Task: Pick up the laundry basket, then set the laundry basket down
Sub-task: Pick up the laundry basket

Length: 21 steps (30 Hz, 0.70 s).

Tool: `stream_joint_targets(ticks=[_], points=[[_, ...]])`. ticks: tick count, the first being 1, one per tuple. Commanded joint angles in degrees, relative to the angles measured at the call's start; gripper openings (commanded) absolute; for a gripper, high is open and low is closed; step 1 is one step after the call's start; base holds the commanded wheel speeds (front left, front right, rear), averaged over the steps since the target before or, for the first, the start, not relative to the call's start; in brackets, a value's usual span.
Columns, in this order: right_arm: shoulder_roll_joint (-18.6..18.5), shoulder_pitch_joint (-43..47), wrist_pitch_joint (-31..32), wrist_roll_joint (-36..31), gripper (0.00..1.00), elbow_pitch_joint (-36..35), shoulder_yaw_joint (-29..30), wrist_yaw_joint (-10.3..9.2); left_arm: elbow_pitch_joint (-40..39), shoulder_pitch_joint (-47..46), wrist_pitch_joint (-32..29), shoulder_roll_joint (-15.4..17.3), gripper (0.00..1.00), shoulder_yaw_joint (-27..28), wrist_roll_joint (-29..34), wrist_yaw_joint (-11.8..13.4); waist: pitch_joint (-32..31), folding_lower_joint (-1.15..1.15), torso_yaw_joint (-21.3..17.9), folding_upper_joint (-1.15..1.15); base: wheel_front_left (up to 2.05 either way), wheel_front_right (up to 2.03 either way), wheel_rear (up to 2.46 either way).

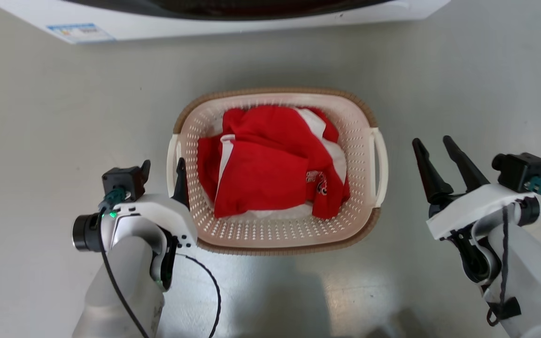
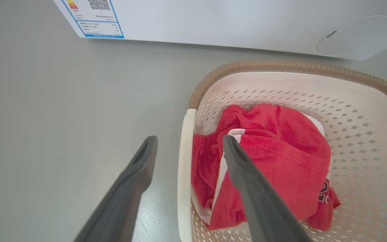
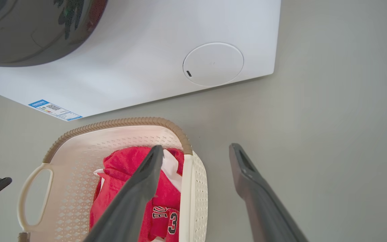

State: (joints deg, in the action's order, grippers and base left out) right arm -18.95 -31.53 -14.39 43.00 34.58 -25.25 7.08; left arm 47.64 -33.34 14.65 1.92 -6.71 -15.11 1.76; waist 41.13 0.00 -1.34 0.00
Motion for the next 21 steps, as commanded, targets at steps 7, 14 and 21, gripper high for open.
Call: stream_joint_targets(ticks=[7,14,21], points=[[-0.2,-1.2,-0.6,2.7,1.00,2.5,-6.6,0.41,3.0,-3.5,0.3,1.0,1.00,-0.9,-2.1,1.0,4.6,0.00,0.8,0.00,0.00,0.00,0.00],[-0.2,-3.7,-0.6,4.8,1.00,5.6,-10.9,0.41,5.5,-5.6,0.3,1.0,1.00,-2.2,-3.6,1.6,7.2,0.00,0.9,0.00,0.00,0.00,0.00],[0.0,-7.5,-0.6,7.6,1.00,8.4,-16.1,0.41,9.1,-8.5,0.3,1.0,1.00,-5.2,-6.2,2.0,10.7,0.00,1.4,0.00,0.00,0.00,0.00]])
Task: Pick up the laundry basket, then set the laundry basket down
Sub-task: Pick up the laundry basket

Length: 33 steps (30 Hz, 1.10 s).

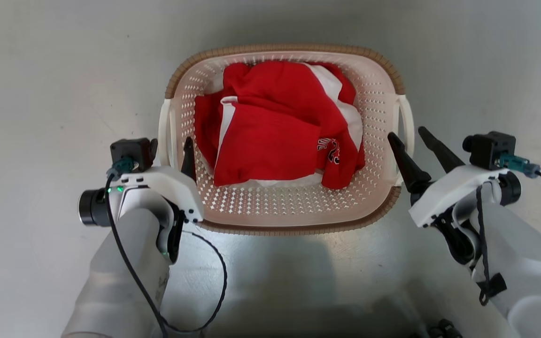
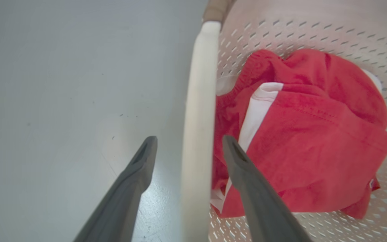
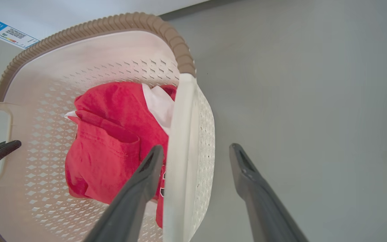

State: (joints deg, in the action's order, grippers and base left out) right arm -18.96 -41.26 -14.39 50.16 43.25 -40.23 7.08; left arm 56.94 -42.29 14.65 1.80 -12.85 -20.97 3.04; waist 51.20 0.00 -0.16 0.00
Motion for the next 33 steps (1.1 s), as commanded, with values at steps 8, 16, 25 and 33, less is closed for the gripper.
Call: stream_joint_targets(ticks=[8,16,25,33], points=[[-0.2,-0.3,-0.6,3.3,1.00,2.5,-3.5,0.41,0.8,-1.5,0.3,1.1,1.00,-2.4,-1.9,0.6,2.3,0.00,0.9,0.00,0.00,0.00,0.00],[-0.2,-1.4,-0.6,5.5,0.00,3.8,-5.2,0.41,1.3,-1.6,0.3,1.1,0.77,-4.1,-3.4,0.9,1.7,0.00,0.9,0.00,0.00,0.00,0.00],[-0.3,-0.7,-0.6,7.5,0.00,4.4,-6.6,0.41,1.9,-0.2,0.3,1.1,0.00,-4.7,-4.5,-0.1,-1.6,0.00,0.7,0.00,0.00,0.00,0.00],[0.4,0.8,-0.6,9.7,0.00,5.6,-9.0,0.41,3.8,1.9,0.3,1.1,0.00,-5.8,-5.6,-1.6,-8.1,0.00,0.1,0.00,0.00,0.00,0.00]])
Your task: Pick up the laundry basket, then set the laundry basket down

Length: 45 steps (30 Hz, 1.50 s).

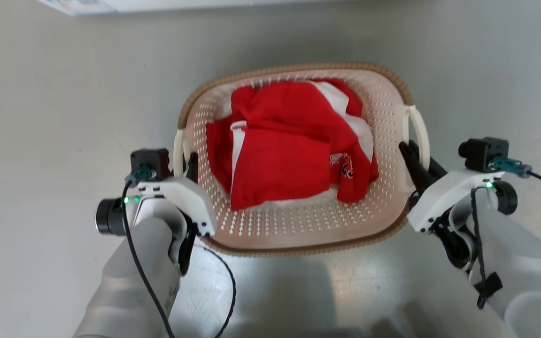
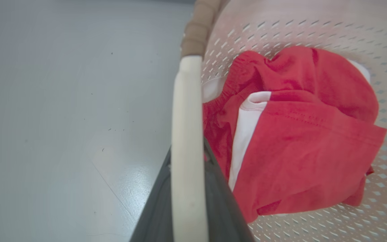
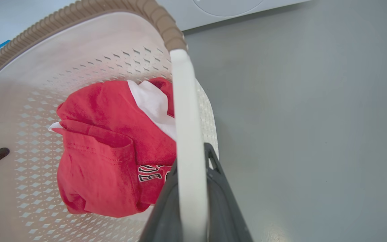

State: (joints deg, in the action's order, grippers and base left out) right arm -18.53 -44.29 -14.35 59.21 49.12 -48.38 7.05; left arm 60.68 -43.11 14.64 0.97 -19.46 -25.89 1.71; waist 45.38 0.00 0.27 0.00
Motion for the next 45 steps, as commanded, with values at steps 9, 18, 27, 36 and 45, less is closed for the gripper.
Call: stream_joint_targets(ticks=[9,18,27,36,45], points=[[1.3,5.7,0.3,5.8,0.00,3.9,-7.3,0.44,5.1,4.7,0.4,1.9,0.00,-2.5,-4.6,-2.9,-11.2,0.00,-1.4,0.00,0.00,0.00,0.00],[2.8,6.4,3.4,11.0,0.00,7.6,-13.0,0.44,9.5,7.0,-1.5,1.9,0.00,-7.2,-10.6,-5.0,-21.8,0.00,-2.3,0.00,0.00,0.00,0.00],[4.4,7.5,7.5,15.1,0.00,10.2,-16.3,0.44,10.9,9.3,-3.5,1.9,0.00,-10.4,-14.3,-6.1,-30.1,0.00,-2.8,0.00,0.00,0.00,0.00],[5.6,8.4,12.5,17.7,0.00,12.2,-18.9,0.44,12.3,11.2,-6.4,1.9,0.00,-11.7,-16.4,-7.0,-36.6,0.00,-2.8,0.00,0.00,0.00,0.00],[6.0,7.7,17.6,19.3,0.00,13.2,-20.7,0.44,12.9,11.8,-11.2,1.9,0.00,-12.4,-18.1,-7.7,-38.3,0.00,-2.9,0.00,0.00,0.00,0.00]])
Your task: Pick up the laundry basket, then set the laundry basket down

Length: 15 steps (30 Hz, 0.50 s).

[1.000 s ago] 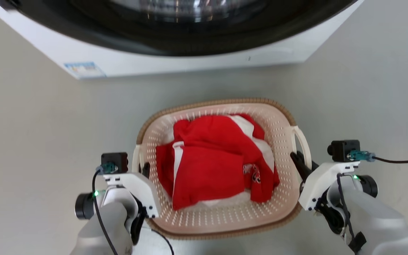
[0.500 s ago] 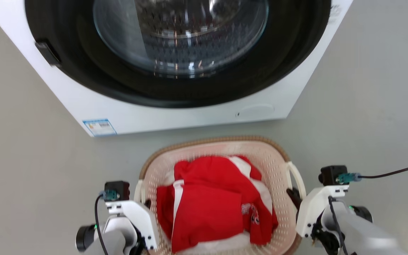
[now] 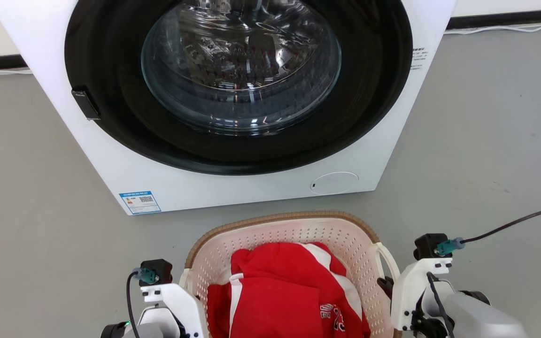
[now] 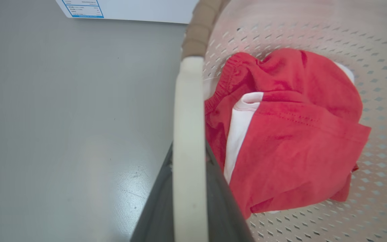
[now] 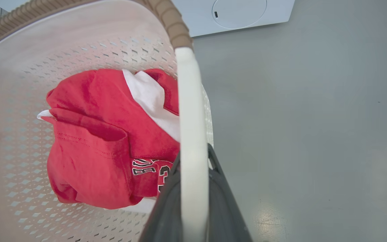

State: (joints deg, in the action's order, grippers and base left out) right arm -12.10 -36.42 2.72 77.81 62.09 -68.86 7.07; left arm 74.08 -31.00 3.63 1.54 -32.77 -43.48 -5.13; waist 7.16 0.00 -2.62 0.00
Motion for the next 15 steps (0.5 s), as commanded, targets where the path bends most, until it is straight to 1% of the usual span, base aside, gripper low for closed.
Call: stream_joint_targets(ticks=[1,6,15], points=[[-0.4,-0.2,0.5,0.7,0.00,0.3,-0.2,0.42,-0.5,-0.3,-0.2,1.3,0.00,0.9,-0.5,-0.8,-0.1,0.00,-0.1,0.00,0.00,0.00,0.00],[-0.3,-0.5,3.4,1.6,0.00,0.4,-0.9,0.42,-0.4,-0.2,-3.3,1.3,0.00,0.2,-1.4,-0.9,-0.1,0.00,-0.2,0.00,0.00,0.00,0.00],[-0.5,-0.8,4.5,2.2,0.00,0.2,-1.9,0.42,-0.3,0.0,-5.0,1.3,0.00,-0.8,-2.8,-0.7,-0.4,0.00,-0.2,0.00,0.00,0.00,0.00]])
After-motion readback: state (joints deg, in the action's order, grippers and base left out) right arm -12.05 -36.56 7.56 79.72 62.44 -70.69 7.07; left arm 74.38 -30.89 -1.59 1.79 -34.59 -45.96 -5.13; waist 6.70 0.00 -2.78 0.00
